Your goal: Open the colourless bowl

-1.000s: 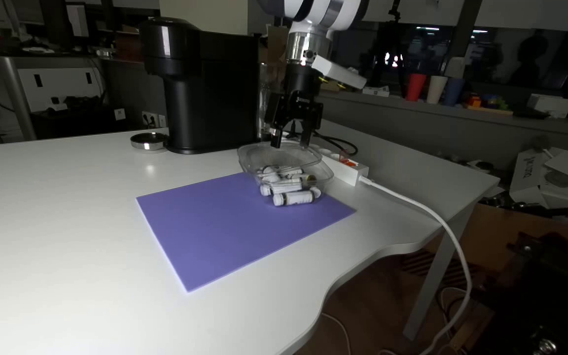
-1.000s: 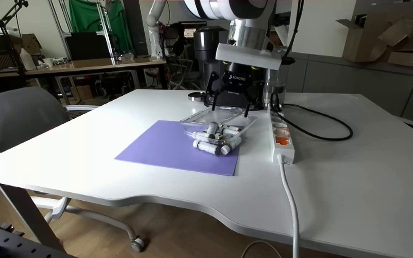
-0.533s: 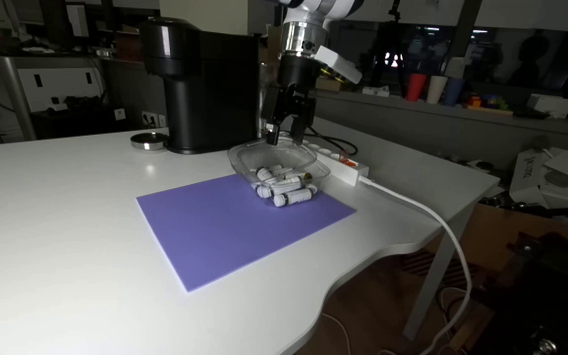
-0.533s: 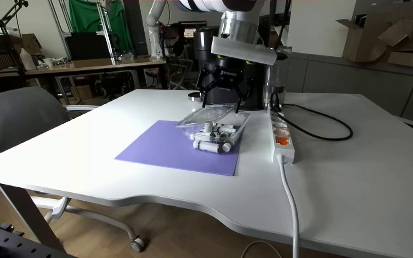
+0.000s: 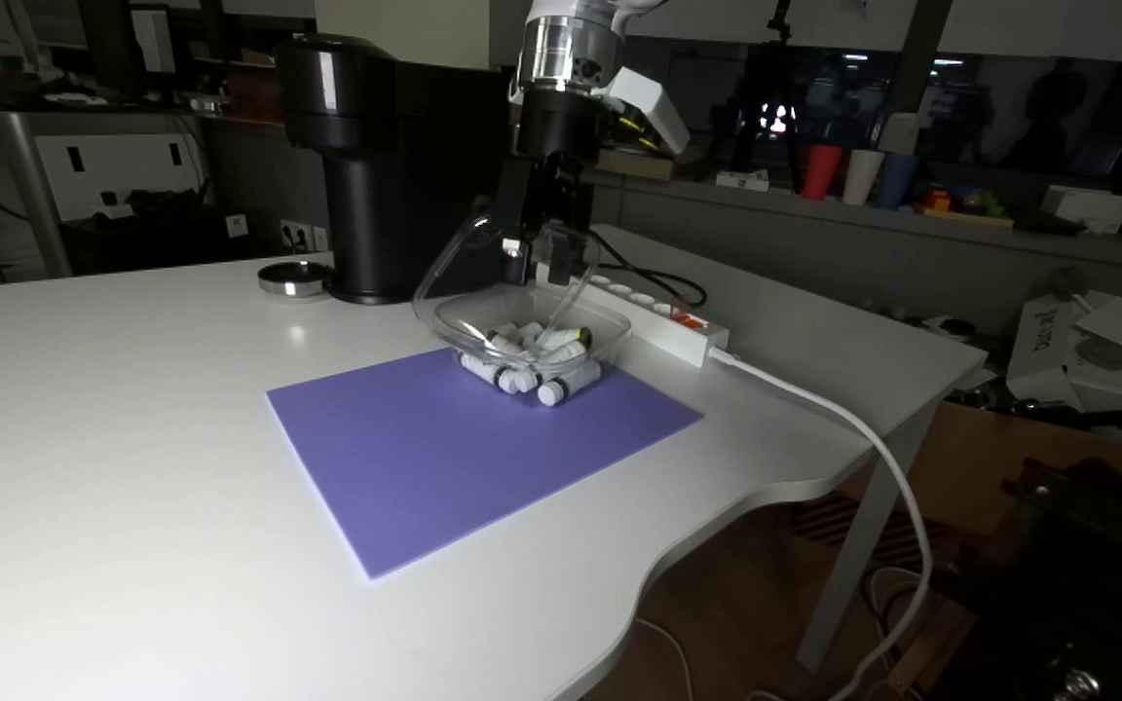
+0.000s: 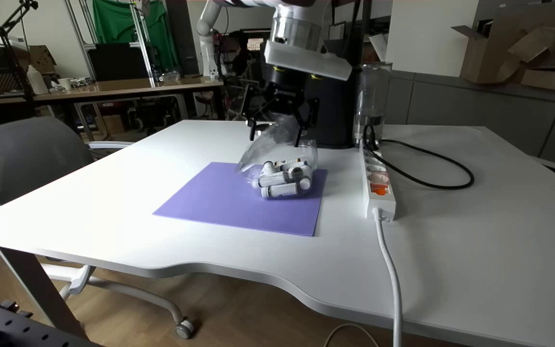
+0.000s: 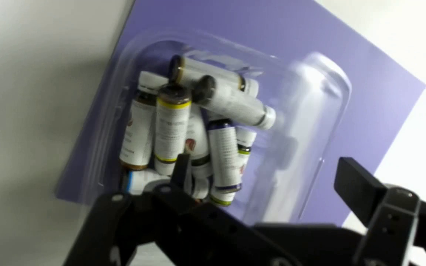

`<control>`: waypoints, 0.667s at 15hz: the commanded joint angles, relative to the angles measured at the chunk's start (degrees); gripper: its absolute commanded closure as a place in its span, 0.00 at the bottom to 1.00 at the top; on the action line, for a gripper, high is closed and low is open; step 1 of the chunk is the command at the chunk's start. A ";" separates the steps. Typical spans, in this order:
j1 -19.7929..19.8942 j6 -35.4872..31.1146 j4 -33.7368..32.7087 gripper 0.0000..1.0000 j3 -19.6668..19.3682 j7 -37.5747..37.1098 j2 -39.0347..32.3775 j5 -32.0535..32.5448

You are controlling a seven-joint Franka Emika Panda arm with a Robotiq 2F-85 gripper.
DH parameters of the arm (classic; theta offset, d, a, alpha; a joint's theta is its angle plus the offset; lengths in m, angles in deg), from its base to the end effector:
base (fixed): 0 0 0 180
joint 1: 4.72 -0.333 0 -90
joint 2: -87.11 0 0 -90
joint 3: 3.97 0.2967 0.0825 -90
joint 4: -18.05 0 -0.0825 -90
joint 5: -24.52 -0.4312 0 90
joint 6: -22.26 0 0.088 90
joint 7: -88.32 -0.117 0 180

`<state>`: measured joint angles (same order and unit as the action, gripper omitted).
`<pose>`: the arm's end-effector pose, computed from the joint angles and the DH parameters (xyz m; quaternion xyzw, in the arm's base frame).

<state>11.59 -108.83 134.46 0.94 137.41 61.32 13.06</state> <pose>0.5873 -0.1103 0.1439 -0.9599 -0.2484 0.0394 0.1242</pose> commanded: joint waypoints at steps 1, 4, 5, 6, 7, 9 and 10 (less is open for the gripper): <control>-1.94 1.76 4.27 0.00 0.53 3.18 3.97 -0.40; -4.17 1.04 7.40 0.00 0.54 4.24 6.38 0.34; -4.95 0.84 8.22 0.00 0.45 4.24 7.04 0.64; -5.78 0.70 8.86 0.00 0.31 4.03 7.64 1.01; -6.58 0.56 9.41 0.00 0.21 3.79 8.14 1.42; -8.28 0.84 10.16 0.00 0.16 3.14 8.79 2.58; -9.05 1.06 10.41 0.00 0.16 2.91 8.94 3.41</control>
<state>4.68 -107.52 142.38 1.57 141.10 68.24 14.44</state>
